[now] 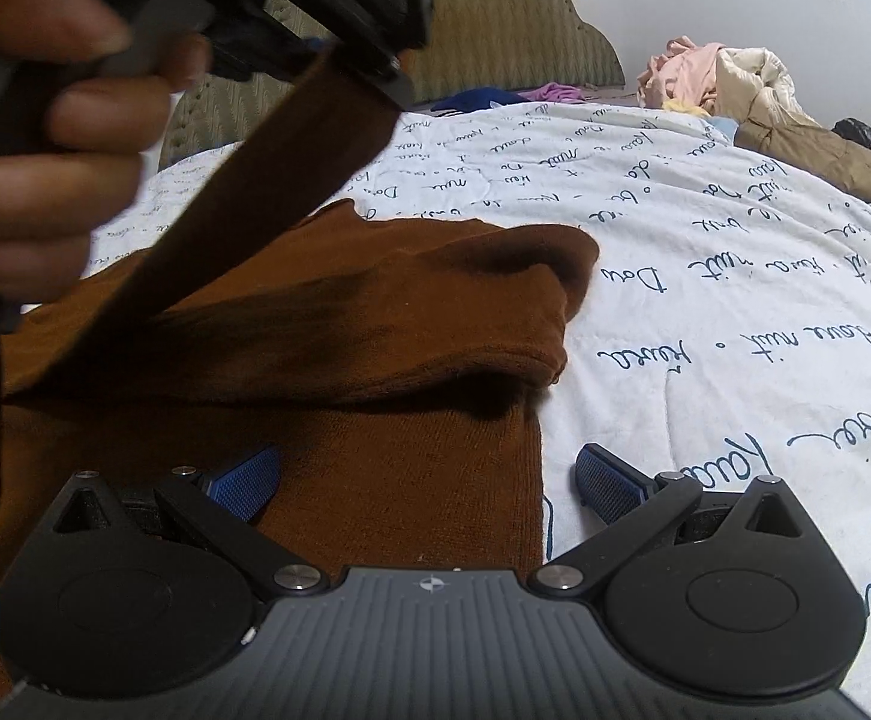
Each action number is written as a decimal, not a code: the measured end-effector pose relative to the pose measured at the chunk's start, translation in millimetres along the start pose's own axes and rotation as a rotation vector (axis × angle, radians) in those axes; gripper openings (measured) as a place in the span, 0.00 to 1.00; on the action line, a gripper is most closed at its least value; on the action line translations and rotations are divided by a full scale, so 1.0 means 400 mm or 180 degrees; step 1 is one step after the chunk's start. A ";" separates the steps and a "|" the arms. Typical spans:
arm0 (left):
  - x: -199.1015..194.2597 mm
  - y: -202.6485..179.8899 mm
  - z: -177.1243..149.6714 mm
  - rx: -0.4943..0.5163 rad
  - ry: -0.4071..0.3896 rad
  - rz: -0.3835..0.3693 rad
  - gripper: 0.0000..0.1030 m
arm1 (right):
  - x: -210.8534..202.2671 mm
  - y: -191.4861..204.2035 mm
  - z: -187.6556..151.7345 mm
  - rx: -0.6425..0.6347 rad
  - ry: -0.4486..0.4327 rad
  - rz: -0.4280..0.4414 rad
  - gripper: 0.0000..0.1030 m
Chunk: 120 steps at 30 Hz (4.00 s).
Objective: Fold small clothes
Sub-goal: 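Lay the sleeve across the sweater body and open the left tool, then withdraw the open left tool from the sweater, then move both open tools to the hem of the brown sweater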
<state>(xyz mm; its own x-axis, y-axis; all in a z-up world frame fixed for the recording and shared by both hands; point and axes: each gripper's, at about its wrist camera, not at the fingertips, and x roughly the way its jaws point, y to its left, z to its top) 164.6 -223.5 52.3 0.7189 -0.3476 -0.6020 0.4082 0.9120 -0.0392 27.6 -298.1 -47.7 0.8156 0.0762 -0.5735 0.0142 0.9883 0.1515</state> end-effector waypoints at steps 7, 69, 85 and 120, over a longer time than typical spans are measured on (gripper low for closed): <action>0.045 0.017 -0.017 -0.0228 0.0438 -0.0501 0.83 | 0.002 -0.002 0.002 0.0005 0.0006 0.0003 1.00; -0.132 0.551 -0.354 -0.0557 0.0038 0.1343 1.00 | 0.125 -0.019 0.097 -0.0111 0.0046 -0.0040 1.00; -0.454 0.588 -0.563 -0.0931 -0.0174 0.1386 1.00 | 0.050 -0.038 0.067 0.0270 -0.0089 -0.0201 1.00; -0.553 0.508 -0.595 -0.0178 -0.0205 0.0747 1.00 | -0.176 0.060 -0.082 -0.0447 0.0229 0.0395 1.00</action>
<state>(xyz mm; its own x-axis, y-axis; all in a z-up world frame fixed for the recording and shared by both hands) -45.5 90.4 -12.4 0.8255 -0.1365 -0.5476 0.1955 0.9794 0.0506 -48.2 -275.3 -30.2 0.7626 0.2027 -0.6143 -0.1687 0.9791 0.1136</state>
